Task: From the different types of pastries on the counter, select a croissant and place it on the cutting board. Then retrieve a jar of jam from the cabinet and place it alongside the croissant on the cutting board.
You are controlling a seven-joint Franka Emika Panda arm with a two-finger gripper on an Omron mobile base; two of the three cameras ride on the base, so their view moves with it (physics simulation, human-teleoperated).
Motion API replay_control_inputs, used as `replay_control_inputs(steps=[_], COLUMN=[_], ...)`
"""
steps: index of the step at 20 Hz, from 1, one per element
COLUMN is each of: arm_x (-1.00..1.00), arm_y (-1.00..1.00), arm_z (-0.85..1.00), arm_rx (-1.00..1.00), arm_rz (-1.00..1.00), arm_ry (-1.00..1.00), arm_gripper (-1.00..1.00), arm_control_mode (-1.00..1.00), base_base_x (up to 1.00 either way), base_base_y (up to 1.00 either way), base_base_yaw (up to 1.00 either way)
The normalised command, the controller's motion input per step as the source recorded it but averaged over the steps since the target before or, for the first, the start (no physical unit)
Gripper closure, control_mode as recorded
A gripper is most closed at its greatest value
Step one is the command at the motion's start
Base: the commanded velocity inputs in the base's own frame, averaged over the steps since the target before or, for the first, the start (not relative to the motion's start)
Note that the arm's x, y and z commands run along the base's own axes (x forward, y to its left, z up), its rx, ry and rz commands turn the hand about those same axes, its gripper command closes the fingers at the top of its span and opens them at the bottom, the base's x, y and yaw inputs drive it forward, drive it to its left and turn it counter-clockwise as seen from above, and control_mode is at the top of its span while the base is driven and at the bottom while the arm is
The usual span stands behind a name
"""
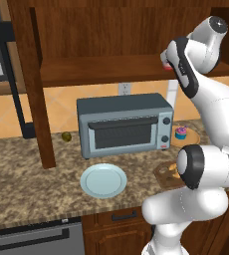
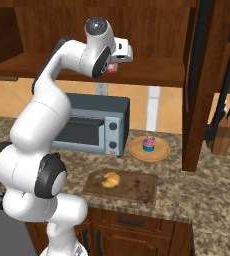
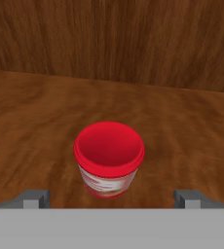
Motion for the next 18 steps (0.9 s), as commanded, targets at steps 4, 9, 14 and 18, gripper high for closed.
replay_control_inputs(steps=[4,9,14,18], arm_x=[0.15,0.35,0.46,0.49], arm_y=[0.00,0.00,0.01,0.20], arm_z=[-0.21,-0.07,-0.11,-0.35], arm_rx=[0.04,0.01,0.01,0.00], arm_rz=[0.00,0.00,0.00,0.00], arm_ry=[0.00,0.00,0.00,0.07], arm_gripper=[-1.00,-1.00,-1.00,1.00], arm_control_mode=[-1.00,-1.00,-1.00,-1.00], base_base_x=[0.00,0.00,0.00,0.00], base_base_y=[0.00,0.00,0.00,0.00], base_base_yaw=[0.00,0.00,0.00,0.00])
